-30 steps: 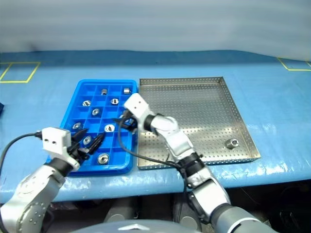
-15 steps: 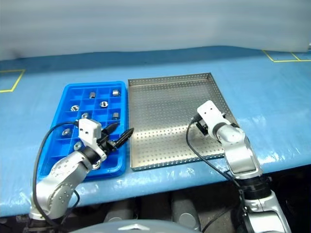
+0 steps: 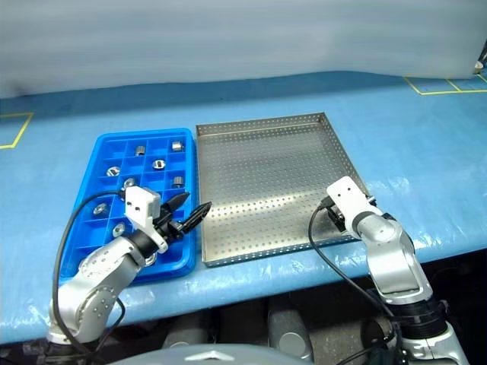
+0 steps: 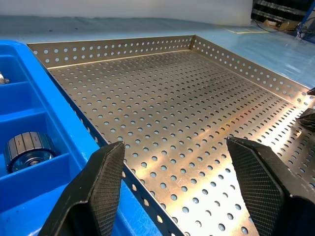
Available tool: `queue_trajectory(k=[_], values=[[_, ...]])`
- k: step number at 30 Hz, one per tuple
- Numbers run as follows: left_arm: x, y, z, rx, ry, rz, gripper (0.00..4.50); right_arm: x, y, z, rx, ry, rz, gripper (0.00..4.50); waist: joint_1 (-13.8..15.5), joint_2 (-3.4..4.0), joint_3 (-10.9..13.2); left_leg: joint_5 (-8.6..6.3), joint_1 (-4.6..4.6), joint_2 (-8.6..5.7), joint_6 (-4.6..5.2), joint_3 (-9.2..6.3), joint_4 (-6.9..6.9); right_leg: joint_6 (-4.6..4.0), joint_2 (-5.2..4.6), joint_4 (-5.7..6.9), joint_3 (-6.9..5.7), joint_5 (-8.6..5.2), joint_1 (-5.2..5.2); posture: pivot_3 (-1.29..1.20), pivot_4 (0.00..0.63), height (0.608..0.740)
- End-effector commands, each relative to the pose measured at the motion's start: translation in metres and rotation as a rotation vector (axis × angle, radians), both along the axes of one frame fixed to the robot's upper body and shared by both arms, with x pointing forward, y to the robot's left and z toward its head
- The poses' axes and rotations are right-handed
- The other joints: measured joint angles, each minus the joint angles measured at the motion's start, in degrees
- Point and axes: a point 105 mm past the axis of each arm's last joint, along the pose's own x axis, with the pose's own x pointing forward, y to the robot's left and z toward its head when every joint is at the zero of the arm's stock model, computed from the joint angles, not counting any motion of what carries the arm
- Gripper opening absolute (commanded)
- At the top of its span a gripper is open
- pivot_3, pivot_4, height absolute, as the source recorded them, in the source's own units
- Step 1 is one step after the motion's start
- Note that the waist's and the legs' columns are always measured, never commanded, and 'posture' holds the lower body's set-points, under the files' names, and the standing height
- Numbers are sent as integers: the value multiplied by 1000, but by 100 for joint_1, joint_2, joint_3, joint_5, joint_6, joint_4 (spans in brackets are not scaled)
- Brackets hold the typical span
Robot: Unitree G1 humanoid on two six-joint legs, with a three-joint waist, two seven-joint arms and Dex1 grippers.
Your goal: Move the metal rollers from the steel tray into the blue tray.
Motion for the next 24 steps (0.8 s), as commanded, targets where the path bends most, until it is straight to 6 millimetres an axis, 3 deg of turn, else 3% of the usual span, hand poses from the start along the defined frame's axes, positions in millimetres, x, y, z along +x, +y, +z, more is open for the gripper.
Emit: queue_trajectory(k=[1,3,8,11,13,15,19,24], values=[[1,2,10,10,-51,8,3619,2,-11,4,5,-26,-70,3366,-3,0,0,0,0,0,0,0,0,0,0,0,0,0,0,-108,150,740],[2,5,10,13,-48,23,3619,3,-11,4,17,-31,-80,3030,-1,0,0,0,0,0,0,0,0,0,0,0,1,0,0,-104,150,740],[2,9,10,21,-49,39,3619,9,-6,11,57,-68,-88,1431,2,0,0,0,0,0,0,1,1,2,0,0,1,1,0,-96,150,740],[2,13,10,27,-50,56,3619,13,2,18,73,-103,-69,1431,-6,0,0,0,0,0,0,2,-1,2,0,0,2,1,-1,-92,150,740],[2,18,11,37,-54,73,3619,19,18,28,118,-149,-19,1431,-21,0,0,0,0,0,0,2,-1,2,1,0,3,1,-2,-92,150,740],[1,26,12,50,-59,101,3619,24,42,37,191,-184,52,1431,-35,0,0,0,1,2,0,2,-3,3,3,1,4,2,-2,-89,150,740],[-2,54,17,115,-74,197,3619,30,108,63,406,-253,255,1431,-80,3,2,0,3,12,0,2,-5,2,13,5,7,4,-6,-59,150,740],[-11,114,20,254,-53,441,3619,14,210,81,662,-206,609,1431,-9,1,2,0,-1,15,0,-12,-12,19,13,3,-4,18,-8,9,150,740]])
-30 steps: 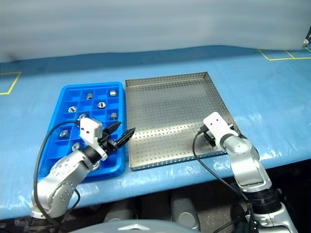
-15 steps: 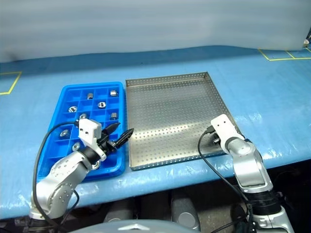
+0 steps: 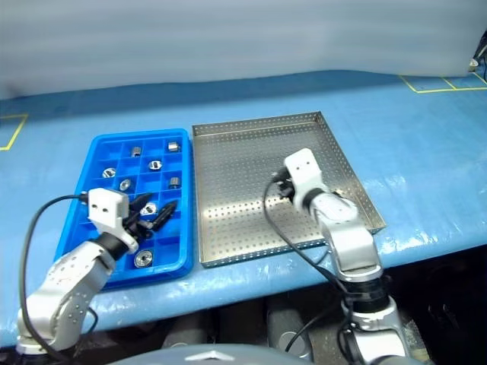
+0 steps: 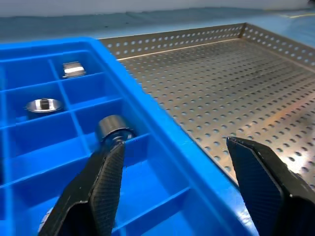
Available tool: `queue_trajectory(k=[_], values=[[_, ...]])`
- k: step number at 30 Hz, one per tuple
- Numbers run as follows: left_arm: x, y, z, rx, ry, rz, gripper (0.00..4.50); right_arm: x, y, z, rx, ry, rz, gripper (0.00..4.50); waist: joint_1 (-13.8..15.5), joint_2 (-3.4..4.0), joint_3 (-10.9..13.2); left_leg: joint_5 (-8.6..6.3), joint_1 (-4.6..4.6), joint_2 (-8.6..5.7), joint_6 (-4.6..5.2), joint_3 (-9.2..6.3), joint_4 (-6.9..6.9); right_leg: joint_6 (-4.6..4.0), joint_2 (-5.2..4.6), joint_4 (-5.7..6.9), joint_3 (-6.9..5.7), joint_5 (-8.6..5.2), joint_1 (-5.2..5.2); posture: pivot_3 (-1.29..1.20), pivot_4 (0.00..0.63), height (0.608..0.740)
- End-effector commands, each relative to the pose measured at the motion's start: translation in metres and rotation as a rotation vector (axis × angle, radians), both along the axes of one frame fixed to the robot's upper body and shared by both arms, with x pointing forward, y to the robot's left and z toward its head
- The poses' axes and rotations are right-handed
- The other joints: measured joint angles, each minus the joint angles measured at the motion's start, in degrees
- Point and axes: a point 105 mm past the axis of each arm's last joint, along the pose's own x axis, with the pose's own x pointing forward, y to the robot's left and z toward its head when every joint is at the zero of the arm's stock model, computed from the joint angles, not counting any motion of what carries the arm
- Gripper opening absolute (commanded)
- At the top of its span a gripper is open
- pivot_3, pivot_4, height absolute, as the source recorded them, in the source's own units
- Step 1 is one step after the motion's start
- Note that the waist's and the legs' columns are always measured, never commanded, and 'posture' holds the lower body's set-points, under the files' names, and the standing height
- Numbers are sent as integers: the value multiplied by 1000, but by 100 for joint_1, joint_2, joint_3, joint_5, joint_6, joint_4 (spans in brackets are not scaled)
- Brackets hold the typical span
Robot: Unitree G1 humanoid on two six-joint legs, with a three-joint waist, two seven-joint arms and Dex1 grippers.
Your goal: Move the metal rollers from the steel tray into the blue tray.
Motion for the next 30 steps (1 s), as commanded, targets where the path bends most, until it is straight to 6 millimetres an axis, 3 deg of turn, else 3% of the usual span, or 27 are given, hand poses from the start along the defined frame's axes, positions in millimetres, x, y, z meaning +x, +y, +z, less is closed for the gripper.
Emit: queue_trajectory(k=[1,7,15,17,20,22,30], values=[[-7,37,16,110,-32,157,3619,-15,56,22,108,-60,235,1431,45,0,0,0,-1,0,0,-5,-2,-4,-1,0,-4,4,0,23,150,740],[-22,42,18,114,-22,186,3619,-32,119,30,166,-53,451,1431,282,-6,-2,-1,-9,-5,0,-16,-7,-25,-29,-8,-14,11,-1,81,150,740],[-25,34,13,84,-21,178,3619,-55,141,20,178,12,578,1431,408,-11,-3,3,-7,-11,-5,-13,-4,-56,-29,-6,-35,-7,3,108,150,740],[-24,33,12,80,-20,175,3619,-56,142,20,187,19,589,1431,404,-10,-3,5,-5,-8,-9,-14,-4,-59,-26,-2,-40,-8,3,104,150,740],[-23,33,12,77,-21,172,3619,-54,141,20,168,-3,585,2467,399,-10,-3,5,-4,-4,-10,-15,-5,-61,-19,0,-41,-11,3,100,150,740],[-20,30,12,69,-26,161,3619,-47,137,31,201,-71,536,3100,399,-10,-3,5,-4,-4,-10,-14,-6,-61,-19,0,-41,-10,2,100,150,740],[-8,9,13,24,-52,66,3619,-6,86,42,179,-206,271,3100,396,-13,-5,5,-6,-12,-10,-11,0,-56,-27,-6,-38,-6,7,49,150,740]])
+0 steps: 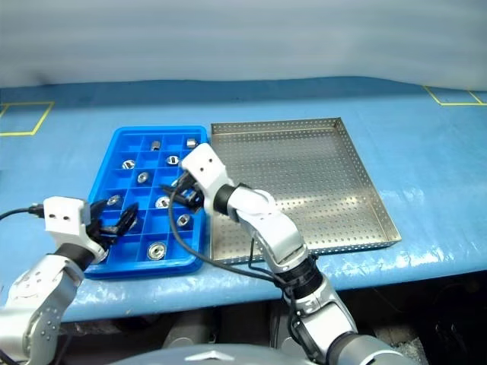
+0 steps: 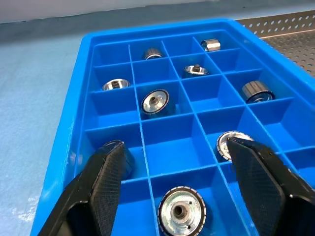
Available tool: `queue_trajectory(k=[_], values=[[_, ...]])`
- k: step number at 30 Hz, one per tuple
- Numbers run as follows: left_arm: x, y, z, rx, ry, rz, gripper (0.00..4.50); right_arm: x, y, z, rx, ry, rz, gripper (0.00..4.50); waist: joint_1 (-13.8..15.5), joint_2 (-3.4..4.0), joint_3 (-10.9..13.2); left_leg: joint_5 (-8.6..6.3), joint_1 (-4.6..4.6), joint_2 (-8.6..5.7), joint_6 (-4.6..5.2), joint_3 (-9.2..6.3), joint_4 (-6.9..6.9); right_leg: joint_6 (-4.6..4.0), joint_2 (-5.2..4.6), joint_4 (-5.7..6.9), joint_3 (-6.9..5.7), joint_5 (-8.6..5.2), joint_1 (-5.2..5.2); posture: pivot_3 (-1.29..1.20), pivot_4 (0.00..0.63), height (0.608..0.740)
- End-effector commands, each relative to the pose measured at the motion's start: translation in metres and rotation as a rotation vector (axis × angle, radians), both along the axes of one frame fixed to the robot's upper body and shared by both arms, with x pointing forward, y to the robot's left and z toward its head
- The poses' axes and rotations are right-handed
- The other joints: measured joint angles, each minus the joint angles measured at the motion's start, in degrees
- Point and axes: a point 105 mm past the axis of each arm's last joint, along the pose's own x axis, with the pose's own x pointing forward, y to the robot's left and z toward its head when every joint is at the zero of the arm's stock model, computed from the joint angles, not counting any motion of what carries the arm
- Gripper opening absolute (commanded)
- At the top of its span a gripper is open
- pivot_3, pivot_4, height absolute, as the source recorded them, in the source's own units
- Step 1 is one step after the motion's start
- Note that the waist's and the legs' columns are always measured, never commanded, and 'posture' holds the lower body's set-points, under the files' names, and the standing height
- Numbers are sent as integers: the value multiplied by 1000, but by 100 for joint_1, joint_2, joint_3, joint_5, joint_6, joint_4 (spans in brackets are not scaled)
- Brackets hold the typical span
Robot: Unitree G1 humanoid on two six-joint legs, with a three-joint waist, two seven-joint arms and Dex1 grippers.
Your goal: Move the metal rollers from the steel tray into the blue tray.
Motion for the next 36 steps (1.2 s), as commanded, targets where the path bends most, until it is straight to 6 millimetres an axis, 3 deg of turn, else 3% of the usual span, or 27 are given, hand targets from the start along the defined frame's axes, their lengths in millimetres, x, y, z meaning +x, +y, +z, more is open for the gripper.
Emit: queue_trajectory(k=[1,9,13,14,17,20,36], values=[[6,-13,9,-16,-58,-60,3619,18,-33,11,-2,-94,-130,3100,-11,0,0,0,0,-2,0,2,0,0,-2,0,1,0,-1,43,150,740],[21,-54,7,-72,-94,-229,3619,39,-140,-33,-313,-94,-282,3100,-72,2,1,-2,-1,-8,4,3,-4,-3,-1,-4,9,1,1,-47,150,740],[26,-64,9,-68,-103,-302,3619,35,-166,-32,-322,-64,-302,3100,-208,7,4,-2,3,0,5,9,-5,0,12,0,19,2,-2,-84,150,740],[26,-65,10,-67,-105,-316,3619,35,-170,-30,-310,-65,-314,3100,-248,7,4,-2,3,2,5,8,-5,1,15,0,19,3,-1,-92,150,740],[27,-66,12,-56,-106,-356,3619,35,-177,-24,-303,-82,-329,3694,-350,7,4,-2,6,5,5,8,-4,27,20,4,22,15,-1,-105,150,740],[28,-67,10,-41,-91,-376,4484,39,-181,-21,-312,-106,-369,4500,-393,7,4,-2,6,5,5,11,0,42,20,3,27,11,-1,-109,150,740],[32,-69,9,-9,-70,-367,4484,42,-171,-23,-274,-99,-377,4500,-400,6,4,-3,5,2,5,17,3,36,18,1,36,19,-1,-113,150,740]])
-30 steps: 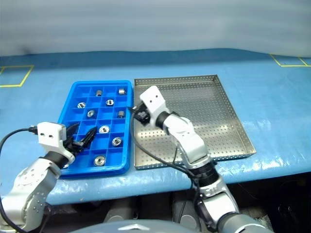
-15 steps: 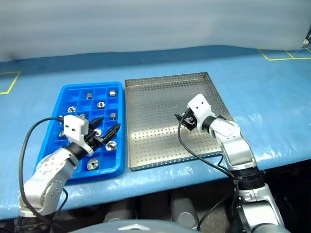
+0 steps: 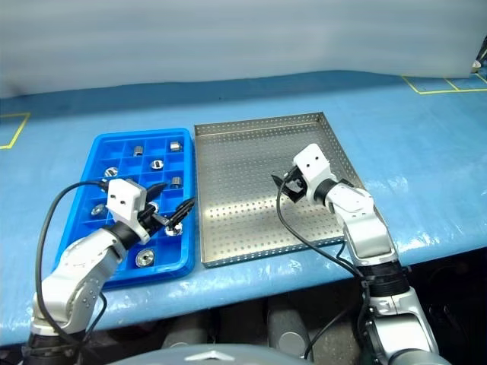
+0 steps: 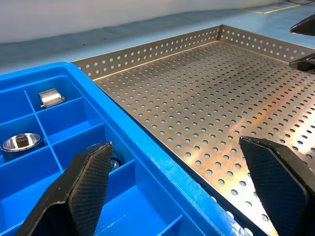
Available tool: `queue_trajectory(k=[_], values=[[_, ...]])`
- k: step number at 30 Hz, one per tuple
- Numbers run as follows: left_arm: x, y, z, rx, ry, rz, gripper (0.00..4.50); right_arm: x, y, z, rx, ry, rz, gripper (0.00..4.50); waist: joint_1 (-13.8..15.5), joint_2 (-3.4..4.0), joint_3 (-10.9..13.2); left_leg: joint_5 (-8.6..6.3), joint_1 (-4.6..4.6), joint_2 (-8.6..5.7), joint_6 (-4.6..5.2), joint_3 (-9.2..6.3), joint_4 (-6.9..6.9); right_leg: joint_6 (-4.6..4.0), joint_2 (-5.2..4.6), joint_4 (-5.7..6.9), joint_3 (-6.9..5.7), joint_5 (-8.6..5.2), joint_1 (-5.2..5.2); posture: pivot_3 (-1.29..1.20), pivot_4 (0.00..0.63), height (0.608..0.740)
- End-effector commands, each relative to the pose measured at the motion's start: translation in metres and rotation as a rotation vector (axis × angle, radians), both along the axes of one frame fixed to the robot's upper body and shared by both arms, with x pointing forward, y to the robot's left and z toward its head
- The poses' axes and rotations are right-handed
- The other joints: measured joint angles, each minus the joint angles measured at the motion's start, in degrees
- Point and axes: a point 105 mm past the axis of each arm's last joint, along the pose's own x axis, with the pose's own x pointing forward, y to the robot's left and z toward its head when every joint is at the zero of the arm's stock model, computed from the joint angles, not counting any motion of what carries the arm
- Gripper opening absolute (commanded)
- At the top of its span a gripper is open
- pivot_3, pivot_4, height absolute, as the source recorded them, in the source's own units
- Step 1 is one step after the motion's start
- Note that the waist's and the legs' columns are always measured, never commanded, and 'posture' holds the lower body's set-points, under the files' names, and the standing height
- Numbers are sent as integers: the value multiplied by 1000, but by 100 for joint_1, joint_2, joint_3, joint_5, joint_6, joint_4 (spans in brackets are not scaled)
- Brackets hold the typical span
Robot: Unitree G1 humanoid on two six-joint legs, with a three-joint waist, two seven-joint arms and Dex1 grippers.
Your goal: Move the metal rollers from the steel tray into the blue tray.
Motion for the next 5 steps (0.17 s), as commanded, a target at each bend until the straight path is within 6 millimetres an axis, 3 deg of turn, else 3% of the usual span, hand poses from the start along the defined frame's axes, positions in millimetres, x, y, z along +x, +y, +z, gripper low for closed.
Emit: queue_trajectory(k=[1,5], values=[[3,2,10,13,-41,10,4484,1,3,13,19,-48,4,4500,1,0,0,0,0,0,0,0,0,0,0,0,0,0,0,-110,150,740],[5,4,14,10,-57,35,4484,1,5,12,28,-49,2,4500,3,0,0,0,0,0,0,0,0,1,0,0,0,1,0,-111,150,740]])
